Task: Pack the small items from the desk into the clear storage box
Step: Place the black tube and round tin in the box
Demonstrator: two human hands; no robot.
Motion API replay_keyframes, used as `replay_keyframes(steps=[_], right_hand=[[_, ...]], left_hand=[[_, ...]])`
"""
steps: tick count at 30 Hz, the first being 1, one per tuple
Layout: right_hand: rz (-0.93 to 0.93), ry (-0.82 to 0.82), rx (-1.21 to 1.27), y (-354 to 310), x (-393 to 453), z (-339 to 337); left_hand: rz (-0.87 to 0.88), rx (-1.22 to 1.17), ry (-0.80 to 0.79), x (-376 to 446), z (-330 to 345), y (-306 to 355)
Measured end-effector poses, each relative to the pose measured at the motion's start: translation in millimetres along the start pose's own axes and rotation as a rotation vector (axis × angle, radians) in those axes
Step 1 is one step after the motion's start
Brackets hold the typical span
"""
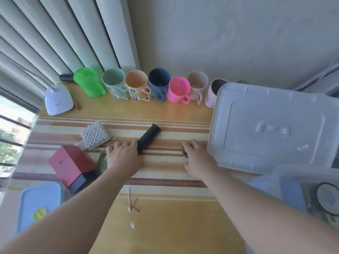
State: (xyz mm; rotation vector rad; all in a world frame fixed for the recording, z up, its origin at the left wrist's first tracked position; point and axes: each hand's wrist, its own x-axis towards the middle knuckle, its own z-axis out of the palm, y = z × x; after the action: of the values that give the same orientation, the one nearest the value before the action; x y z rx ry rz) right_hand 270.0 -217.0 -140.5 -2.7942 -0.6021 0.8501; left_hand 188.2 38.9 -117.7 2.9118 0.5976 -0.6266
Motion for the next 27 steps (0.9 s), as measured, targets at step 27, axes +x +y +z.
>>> replay_keyframes(steps=[27], right_hand=[[-0.249,0.63,0.516,99.2,-265.7,-132.6]], left_hand=[[0.494,-0.742,0.327,-186.4,-120.3,180.2]])
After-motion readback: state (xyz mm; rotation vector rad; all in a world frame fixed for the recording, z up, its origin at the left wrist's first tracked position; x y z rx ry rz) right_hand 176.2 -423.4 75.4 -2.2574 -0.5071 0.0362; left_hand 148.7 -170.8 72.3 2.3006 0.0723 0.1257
